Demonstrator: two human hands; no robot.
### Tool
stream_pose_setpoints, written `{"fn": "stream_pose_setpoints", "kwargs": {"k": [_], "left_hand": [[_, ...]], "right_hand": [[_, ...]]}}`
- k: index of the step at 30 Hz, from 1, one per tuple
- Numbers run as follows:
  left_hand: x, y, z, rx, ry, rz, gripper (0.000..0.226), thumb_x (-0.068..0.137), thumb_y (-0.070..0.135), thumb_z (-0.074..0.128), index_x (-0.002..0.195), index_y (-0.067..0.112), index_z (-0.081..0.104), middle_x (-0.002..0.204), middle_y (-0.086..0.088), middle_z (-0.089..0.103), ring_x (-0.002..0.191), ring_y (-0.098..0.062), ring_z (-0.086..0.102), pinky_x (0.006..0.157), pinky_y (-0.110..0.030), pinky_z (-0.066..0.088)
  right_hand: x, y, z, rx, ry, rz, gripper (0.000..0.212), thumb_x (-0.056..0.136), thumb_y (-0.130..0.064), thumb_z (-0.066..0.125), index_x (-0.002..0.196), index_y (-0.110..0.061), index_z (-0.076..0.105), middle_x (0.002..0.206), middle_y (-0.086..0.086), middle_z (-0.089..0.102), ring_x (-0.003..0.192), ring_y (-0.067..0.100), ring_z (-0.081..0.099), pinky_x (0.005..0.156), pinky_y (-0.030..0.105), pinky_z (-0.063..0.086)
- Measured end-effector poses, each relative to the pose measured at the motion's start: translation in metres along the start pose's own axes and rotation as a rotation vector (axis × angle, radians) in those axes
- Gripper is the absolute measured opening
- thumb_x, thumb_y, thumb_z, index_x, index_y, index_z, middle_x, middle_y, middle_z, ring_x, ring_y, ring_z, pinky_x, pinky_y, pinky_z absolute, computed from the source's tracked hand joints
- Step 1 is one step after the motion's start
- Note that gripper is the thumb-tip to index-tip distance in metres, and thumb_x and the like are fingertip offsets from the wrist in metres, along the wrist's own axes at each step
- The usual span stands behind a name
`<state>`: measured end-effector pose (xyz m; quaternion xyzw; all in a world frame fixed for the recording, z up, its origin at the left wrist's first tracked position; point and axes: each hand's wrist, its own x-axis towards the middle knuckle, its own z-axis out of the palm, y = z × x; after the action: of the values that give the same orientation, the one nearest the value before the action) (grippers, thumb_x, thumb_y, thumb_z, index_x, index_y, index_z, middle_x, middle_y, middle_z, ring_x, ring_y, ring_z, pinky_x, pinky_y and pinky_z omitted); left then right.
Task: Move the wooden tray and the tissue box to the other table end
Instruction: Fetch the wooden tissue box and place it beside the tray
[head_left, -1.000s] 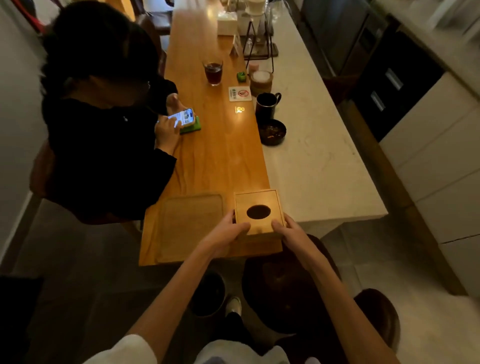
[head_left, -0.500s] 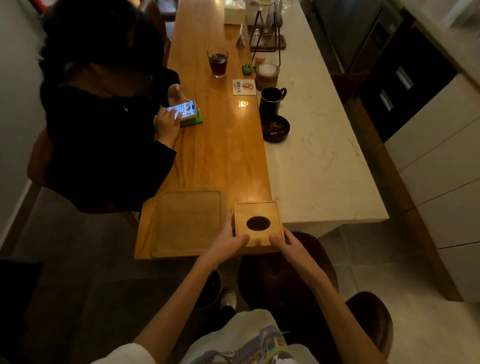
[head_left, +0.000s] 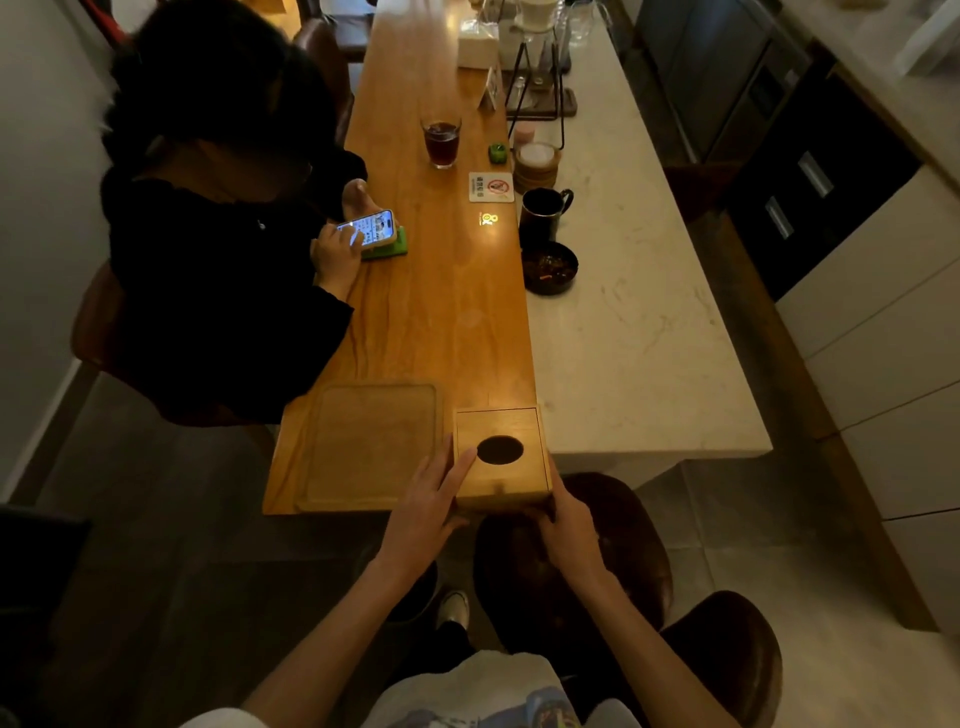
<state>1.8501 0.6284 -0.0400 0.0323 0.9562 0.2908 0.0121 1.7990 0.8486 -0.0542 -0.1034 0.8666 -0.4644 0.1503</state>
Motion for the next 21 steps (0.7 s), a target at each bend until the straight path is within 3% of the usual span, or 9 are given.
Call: {"fn": "stream_pose_setpoints", "kwargs": {"k": [3,8,11,15,21], "left_hand": [[0.001,-0.005,0.004,-0.052,0.021,-0.009,0.11,0.078,0.012,0.079,0.157,0.031,0.004,0.166,-0.007,0.006,0.15,-0.03,0.019,0.118,-0.053,0.025],[0.0,-0.009,0.009,-0.084,0.051,0.035,0.108,0.083,0.007,0.074,0.157,0.034,0.0,0.167,-0.008,0.004,0.15,-0.03,0.019,0.116,-0.05,0.026],[-0.002,-0.009,0.014,-0.09,0.074,0.029,0.105,0.085,0.006,0.073,0.157,0.031,0.002,0.166,-0.01,0.005,0.149,-0.031,0.024,0.114,-0.05,0.028],[-0.003,-0.016,0.016,-0.072,0.063,0.025,0.103,0.085,0.007,0.073,0.157,0.03,0.003,0.166,-0.01,0.005,0.149,-0.032,0.023,0.112,-0.057,0.035],[-0.001,-0.019,0.008,-0.066,0.04,0.048,0.104,0.088,0.011,0.071,0.156,0.04,-0.002,0.165,-0.012,0.011,0.15,-0.031,0.02,0.112,-0.059,0.036]], "right_hand": [[0.001,0.006,0.004,-0.056,0.017,-0.028,0.075,0.095,-0.003,0.061,0.158,-0.024,0.026,0.118,-0.009,0.07,0.104,-0.011,0.06,0.095,0.009,0.045],[0.002,0.009,0.005,-0.081,0.031,-0.039,0.074,0.095,-0.004,0.062,0.157,-0.022,0.027,0.114,-0.011,0.07,0.098,-0.014,0.061,0.094,0.008,0.045],[0.001,0.01,0.007,-0.104,0.046,-0.05,0.072,0.095,-0.004,0.062,0.157,-0.02,0.028,0.111,-0.004,0.074,0.1,-0.002,0.066,0.096,0.018,0.051],[-0.001,0.013,0.008,-0.107,0.045,-0.063,0.068,0.096,-0.005,0.061,0.156,-0.019,0.032,0.111,-0.005,0.074,0.101,0.0,0.068,0.097,0.023,0.054],[-0.002,0.013,0.009,-0.137,0.051,-0.077,0.066,0.096,-0.006,0.062,0.155,-0.018,0.034,0.11,-0.012,0.07,0.093,-0.017,0.059,0.093,0.009,0.047]]}}
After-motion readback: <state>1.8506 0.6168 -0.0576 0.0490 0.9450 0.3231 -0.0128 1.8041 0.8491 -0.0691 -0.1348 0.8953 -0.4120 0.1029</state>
